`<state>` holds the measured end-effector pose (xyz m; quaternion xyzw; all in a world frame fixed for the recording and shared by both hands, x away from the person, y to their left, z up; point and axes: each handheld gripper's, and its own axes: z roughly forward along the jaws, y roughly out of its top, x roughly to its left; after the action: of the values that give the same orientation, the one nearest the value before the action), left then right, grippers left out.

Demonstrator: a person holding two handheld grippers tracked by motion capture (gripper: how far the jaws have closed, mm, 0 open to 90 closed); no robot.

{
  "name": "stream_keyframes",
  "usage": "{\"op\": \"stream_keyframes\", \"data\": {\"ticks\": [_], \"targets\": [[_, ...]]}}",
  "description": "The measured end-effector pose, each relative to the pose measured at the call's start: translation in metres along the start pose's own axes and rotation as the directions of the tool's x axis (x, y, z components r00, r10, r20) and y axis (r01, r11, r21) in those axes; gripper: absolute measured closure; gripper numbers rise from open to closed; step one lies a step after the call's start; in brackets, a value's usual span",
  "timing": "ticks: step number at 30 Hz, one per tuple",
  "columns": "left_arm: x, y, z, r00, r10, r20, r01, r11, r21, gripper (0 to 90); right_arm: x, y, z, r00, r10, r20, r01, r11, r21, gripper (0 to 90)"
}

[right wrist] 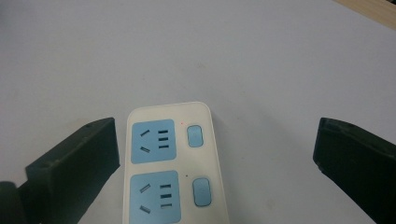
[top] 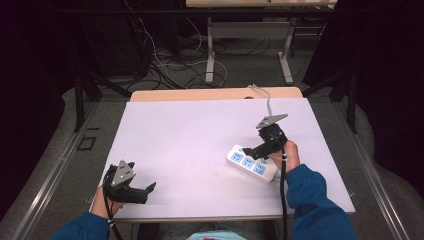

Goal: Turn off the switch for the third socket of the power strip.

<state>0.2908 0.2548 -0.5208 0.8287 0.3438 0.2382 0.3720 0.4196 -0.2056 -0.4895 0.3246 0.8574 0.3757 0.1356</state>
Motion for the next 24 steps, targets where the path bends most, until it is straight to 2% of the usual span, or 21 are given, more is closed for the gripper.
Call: {"op": "stream_keyframes", "data": {"ticks": [2, 4, 8, 14, 15, 22, 24], "targets": [[0.001, 0.000, 0.000, 1.0000, 0.008, -0.004, -0.008, 1.0000, 0.004, 0.4, 0.000, 0.001, 0.002, 0.9999, 0.011, 0.005, -0.011, 1.000, -0.008, 0.0], [0.000, 0.000, 0.000, 1.0000, -0.001, -0.001, 0.001, 1.0000, 0.000, 0.4, -0.001, 0.002, 0.003, 1.0000, -0.004, 0.003, 0.004, 1.000, -0.008, 0.0], [0.000, 0.000, -0.001, 1.0000, 0.000, 0.000, 0.000, 1.0000, 0.004, 0.4, -0.001, 0.004, 0.005, 0.9999, 0.013, -0.004, -0.013, 1.000, -0.010, 0.0], [0.001, 0.000, -0.001, 1.0000, 0.004, -0.005, -0.004, 1.0000, 0.000, 0.4, -0.001, 0.007, 0.008, 0.9999, 0.007, -0.009, -0.008, 1.000, -0.016, 0.1], [0.001, 0.000, 0.000, 1.0000, -0.005, -0.001, 0.005, 1.0000, -0.003, 0.4, -0.001, 0.007, 0.009, 1.0000, 0.002, -0.005, -0.002, 1.000, -0.016, 1.1], [0.001, 0.000, 0.000, 1.0000, -0.005, 0.000, 0.005, 1.0000, -0.002, 0.4, -0.001, 0.008, 0.013, 0.9999, 0.005, -0.012, -0.005, 1.000, -0.015, 3.7], [0.001, 0.000, 0.000, 1.0000, -0.005, 0.000, 0.005, 1.0000, -0.001, 0.4, -0.001, 0.008, 0.014, 0.9995, 0.021, -0.023, -0.021, 1.000, -0.019, 6.7]]}}
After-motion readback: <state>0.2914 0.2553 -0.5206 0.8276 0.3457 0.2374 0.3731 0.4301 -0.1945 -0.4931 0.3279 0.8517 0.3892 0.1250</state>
